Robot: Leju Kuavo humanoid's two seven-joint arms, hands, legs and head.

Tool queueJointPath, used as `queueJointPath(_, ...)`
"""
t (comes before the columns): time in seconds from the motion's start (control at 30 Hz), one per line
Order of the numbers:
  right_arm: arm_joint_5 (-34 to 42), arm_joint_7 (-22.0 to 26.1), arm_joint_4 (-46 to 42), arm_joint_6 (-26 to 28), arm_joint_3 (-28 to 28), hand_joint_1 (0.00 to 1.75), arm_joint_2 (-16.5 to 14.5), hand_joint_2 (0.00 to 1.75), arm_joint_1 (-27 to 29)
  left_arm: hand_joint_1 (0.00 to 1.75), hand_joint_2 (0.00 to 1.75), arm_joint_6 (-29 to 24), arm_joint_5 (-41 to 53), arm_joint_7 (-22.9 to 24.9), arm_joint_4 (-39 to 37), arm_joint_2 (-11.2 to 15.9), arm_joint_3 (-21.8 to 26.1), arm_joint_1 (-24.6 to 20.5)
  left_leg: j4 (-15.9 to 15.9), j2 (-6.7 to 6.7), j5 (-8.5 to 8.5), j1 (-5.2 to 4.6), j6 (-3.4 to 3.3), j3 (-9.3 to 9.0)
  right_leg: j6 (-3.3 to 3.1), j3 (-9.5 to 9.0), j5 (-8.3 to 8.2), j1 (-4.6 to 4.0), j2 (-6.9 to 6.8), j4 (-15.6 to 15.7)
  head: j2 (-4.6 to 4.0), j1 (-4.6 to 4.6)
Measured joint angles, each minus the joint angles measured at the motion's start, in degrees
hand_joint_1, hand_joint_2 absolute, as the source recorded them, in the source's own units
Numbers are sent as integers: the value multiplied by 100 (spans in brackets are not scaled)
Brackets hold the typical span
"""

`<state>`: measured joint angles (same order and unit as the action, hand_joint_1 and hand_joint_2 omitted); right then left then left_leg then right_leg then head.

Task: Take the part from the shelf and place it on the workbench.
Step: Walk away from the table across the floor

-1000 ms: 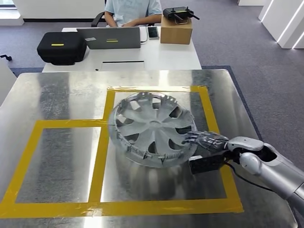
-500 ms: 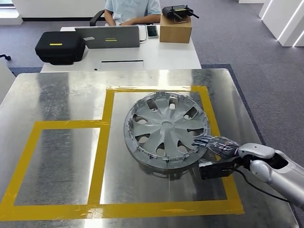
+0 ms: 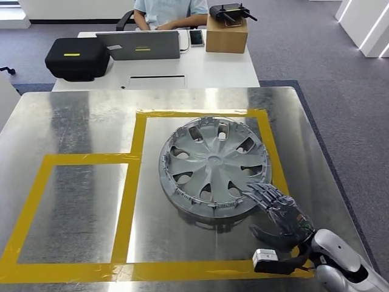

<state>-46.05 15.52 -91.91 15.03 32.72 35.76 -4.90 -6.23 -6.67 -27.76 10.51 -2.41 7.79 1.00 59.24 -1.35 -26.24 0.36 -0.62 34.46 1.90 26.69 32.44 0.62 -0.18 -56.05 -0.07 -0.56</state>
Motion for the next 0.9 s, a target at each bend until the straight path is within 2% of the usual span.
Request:
queueJointPath(0.07,-35,146,-121,121,-306,0,-146,0,251,0,0,-1,15,-7,0,-10,1,-5,0,3,-5,5,0,-6,-4,28,8,-2,0,1,0,1)
queueJointPath(0.13,-87,391,-282,594,-639,0,-407,0,566,0,0,-7,46,-18,0,-20,1,-4,-1,1,-8,7,2,-9,-8,32,17,-3,-5,2,0,1)
queueJointPath(0.23,-266,585,-588,1721,-1231,0,-996,0,1127,0,0,-29,92,-49,0,-43,1,7,8,-2,-21,-2,-1,-10,-5,30,20,4,-8,6,0,-2)
queueJointPath(0.3,-382,728,-754,2240,-1787,0,-1530,0,1508,0,0,-39,119,-70,0,-68,1,9,13,-2,-34,-9,-6,-10,-1,28,22,10,-7,8,0,1)
queueJointPath(0.37,-298,1154,-821,2432,-2624,0,-2187,0,1806,0,0,-50,129,-76,0,-98,1,13,19,-1,-48,-21,-19,-10,8,27,29,22,-4,8,0,-3)
queueJointPath(0.43,-76,1591,-804,2456,-3469,0,-2712,0,1999,0,0,-58,131,-76,0,-125,1,15,27,-1,-65,-42,-43,-9,28,24,38,42,-3,10,0,-2)
queueJointPath(0.5,38,1782,-787,2464,-4059,0,-3051,0,2120,0,0,-59,131,-76,0,-141,1,20,21,2,-77,-62,-72,-12,55,15,41,57,0,27,0,-2)
queueJointPath(0.57,50,1839,-778,2472,-4439,0,-3301,0,2191,0,0,-59,131,-77,0,-152,2,21,-61,19,-51,-39,-122,-56,87,13,90,63,8,-12,0,5)
queueJointPath(0.63,39,1848,-766,2477,-4705,0,-3490,0,2219,0,0,-60,131,-78,0,-168,3,13,-139,50,-10,-10,-171,-101,108,200,340,64,14,-418,0,16)
queueJointPath(0.7,75,1774,-723,2479,-4951,0,-3653,0,2216,0,0,-77,131,-63,0,-184,3,8,-142,72,2,-13,-185,-101,123,617,702,63,15,-1196,0,17)
queueJointPath(0.73,132,1755,-659,2479,-5142,0,-3748,0,2193,0,0,-95,129,-43,0,-191,4,7,-139,76,2,-13,-185,-99,133,791,782,67,14,-1494,0,16)
queueJointPath(0.77,227,1799,-548,2479,-5419,0,-3858,0,2137,0,0,-120,127,-16,-1,-201,4,10,-135,79,3,-11,-183,-98,144,876,744,74,13,-1602,0,16)
queueJointPath(0.8,354,1917,-381,2479,-5789,0,-3964,0,2045,0,0,-147,126,12,-1,-214,5,12,-128,78,1,-7,-176,-97,154,843,580,86,11,-1463,0,17)
queueJointPath(0.87,597,2216,74,2479,-6716,0,-4116,0,1762,0,0,-193,128,49,-2,-240,8,20,-99,69,-7,-4,-139,-95,167,537,142,113,6,-726,0,18)
queueJointPath(0.9,611,2314,352,2479,-7253,0,-4160,0,1581,0,0,-206,131,64,-2,-251,11,24,-75,58,-13,-11,-104,-92,151,400,-19,117,14,-396,0,18)
